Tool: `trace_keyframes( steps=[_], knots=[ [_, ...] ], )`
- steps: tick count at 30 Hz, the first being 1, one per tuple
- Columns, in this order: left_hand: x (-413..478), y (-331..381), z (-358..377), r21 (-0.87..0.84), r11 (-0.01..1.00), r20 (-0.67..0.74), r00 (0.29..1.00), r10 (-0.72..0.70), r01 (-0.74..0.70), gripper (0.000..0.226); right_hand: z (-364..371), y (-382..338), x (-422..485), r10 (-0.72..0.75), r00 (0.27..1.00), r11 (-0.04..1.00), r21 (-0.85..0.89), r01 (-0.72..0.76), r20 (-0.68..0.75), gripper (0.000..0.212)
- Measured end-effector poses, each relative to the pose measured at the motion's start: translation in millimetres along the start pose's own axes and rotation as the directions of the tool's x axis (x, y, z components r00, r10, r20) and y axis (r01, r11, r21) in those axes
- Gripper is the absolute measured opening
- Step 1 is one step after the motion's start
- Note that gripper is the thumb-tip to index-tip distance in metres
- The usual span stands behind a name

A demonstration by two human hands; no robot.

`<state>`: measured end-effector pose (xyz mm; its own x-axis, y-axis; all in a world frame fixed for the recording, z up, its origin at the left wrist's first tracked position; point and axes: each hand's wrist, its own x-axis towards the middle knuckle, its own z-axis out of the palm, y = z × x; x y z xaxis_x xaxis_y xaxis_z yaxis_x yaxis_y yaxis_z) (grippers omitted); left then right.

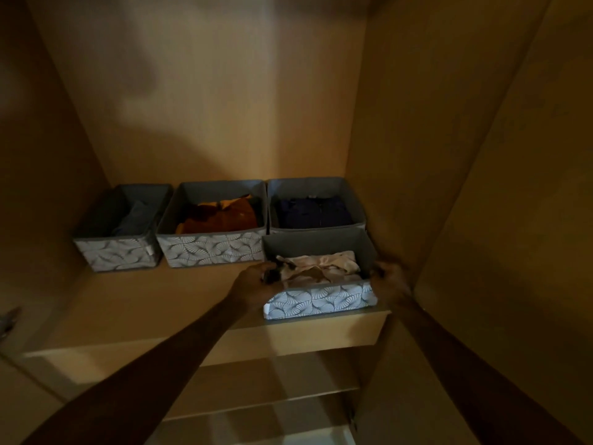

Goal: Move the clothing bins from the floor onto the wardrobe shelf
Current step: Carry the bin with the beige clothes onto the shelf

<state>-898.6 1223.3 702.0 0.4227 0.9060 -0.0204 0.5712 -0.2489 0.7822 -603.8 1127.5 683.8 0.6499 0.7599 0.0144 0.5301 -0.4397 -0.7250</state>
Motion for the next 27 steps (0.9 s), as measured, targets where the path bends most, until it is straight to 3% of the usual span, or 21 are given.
trace_keyframes(
  steps=[3,10,16,23,27],
  knots=[
    [-3.9,0.0,1.9,-0.076,0.997,0.047,0.998,0.033,-0.030,0.069,-11.4,-11.8,-15.8,-0.019,0.999,0.995,-0.104,0.014,-0.049,0.022],
    [-10.9,9.0,9.8,-0.153,0.987,0.024,0.998,0.056,-0.052,0.054,-21.9,-9.5,-23.2,-0.020,0.995,0.981,-0.193,0.000,-0.099,0.041],
    [-6.9,12.5,15.3,-0.223,0.974,0.016,0.999,0.037,-0.033,0.055,-26.2,-6.7,-24.5,-0.068,0.990,0.973,-0.227,0.038,-0.126,0.038],
    [-0.8,10.9,18.6,-0.265,0.964,-0.026,1.000,0.017,-0.023,0.064,-24.5,0.4,-21.3,-0.097,0.993,0.979,-0.184,0.084,-0.061,0.026],
    [-4.2,8.7,18.9,-0.289,0.957,-0.027,0.999,0.019,-0.026,0.062,-24.0,2.7,-28.9,-0.110,0.994,0.978,-0.181,0.107,-0.010,0.039]
  ],
)
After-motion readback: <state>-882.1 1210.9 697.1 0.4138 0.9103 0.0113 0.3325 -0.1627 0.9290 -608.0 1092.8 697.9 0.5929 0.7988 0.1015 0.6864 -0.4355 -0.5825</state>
